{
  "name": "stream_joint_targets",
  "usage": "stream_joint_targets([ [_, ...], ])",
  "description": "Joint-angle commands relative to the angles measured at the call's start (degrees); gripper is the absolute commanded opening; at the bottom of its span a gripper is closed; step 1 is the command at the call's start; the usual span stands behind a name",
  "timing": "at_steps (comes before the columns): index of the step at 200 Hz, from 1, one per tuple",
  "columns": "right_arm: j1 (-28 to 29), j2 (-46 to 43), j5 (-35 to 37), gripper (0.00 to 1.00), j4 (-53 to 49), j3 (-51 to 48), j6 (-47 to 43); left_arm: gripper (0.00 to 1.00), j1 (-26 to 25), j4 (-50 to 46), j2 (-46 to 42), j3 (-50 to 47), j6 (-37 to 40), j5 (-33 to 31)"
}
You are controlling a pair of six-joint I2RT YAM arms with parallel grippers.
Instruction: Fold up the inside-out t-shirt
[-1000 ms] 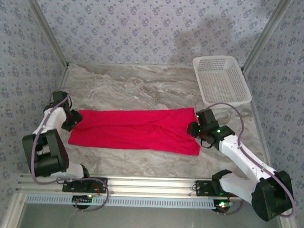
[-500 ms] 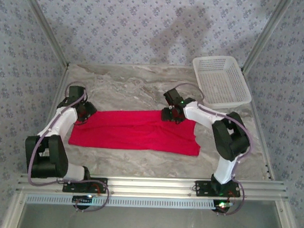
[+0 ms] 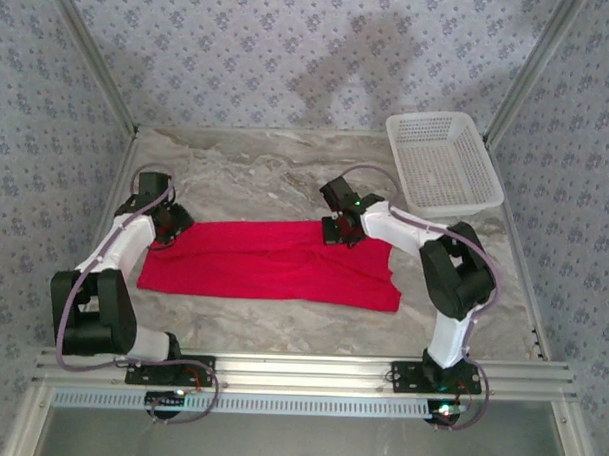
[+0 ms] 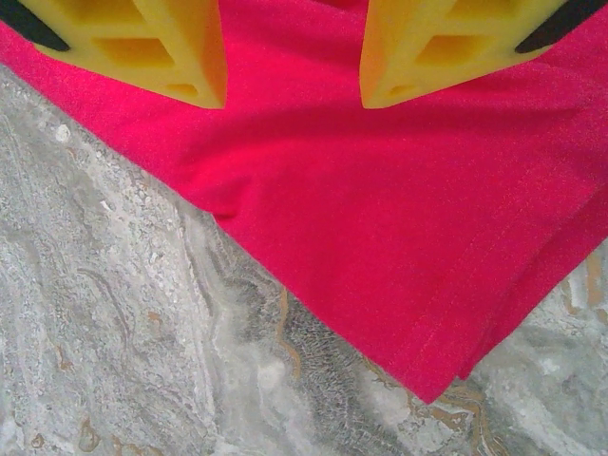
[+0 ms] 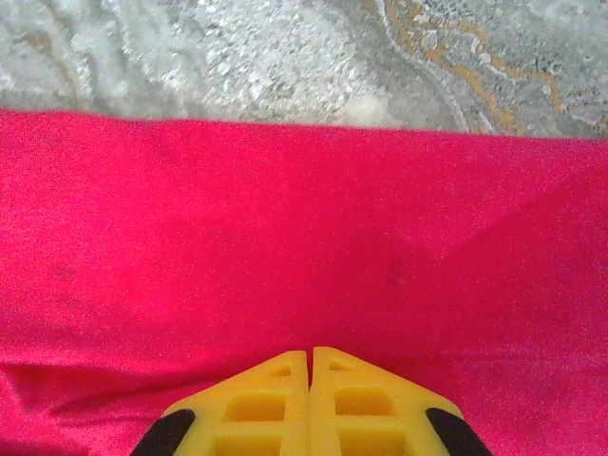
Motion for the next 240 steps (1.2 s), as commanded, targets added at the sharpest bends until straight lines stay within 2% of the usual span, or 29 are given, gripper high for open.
stream_joint_targets([
  [1, 4.41, -8.40, 2.65, 0.00, -3.84, -4.05, 4.60, 0.40, -0.28, -0.04, -1.55, -0.90, 0.16, 0.95],
  [23, 10.27, -13.29, 5.05, 0.00, -2.81, -11.14, 12.99, 0.40, -0.50, 0.23, -2.29, -1.58, -0.60, 1.63],
  [30, 12.32, -14.44, 5.90, 0.03, -2.02, -13.41, 15.80, 0.40, -0.64, 0.15, -2.54, -1.60, -0.69, 1.62],
  [50, 18.57, -16.65, 8.62, 0.22, 0.13, -17.70, 21.96, 0.40, -1.15, -0.39, -3.31, -1.31, -0.38, 1.76],
  [68, 23.18, -17.64, 12.54, 0.44, -1.94, -17.42, 25.13, 0.40, -1.42, -0.97, -3.31, -0.78, 0.35, 1.78],
  [84, 24.68, -18.76, 15.21, 0.56, -6.52, -15.24, 26.18, 0.40, -1.58, -2.22, -2.82, 0.20, 0.99, 1.91],
  [90, 24.64, -19.29, 15.05, 0.57, -8.12, -14.38, 26.27, 0.40, -1.69, -2.56, -2.70, 0.48, 1.12, 2.03],
  [113, 19.99, -20.13, 13.50, 0.66, -8.28, -11.46, 22.88, 0.40, -1.76, -2.18, -2.28, 0.69, 1.08, 3.22],
  [135, 11.11, -16.36, 7.60, 0.66, -2.50, -9.84, 19.26, 0.40, -1.79, -0.40, -0.26, -0.14, 0.35, 5.95],
  [165, 1.42, -5.83, 0.78, 0.63, 2.59, -7.64, 16.27, 0.40, -1.67, 1.72, 5.81, -0.12, 0.06, 8.09],
  [196, -3.37, 0.84, -0.87, 0.61, 3.46, -7.74, 14.10, 0.40, -0.50, 1.05, 13.65, 3.74, 2.04, 6.67],
  [240, -7.31, -0.19, -0.95, 0.58, 2.24, -11.39, 11.21, 0.41, 4.65, 0.67, 19.05, 5.40, 3.46, 8.55],
])
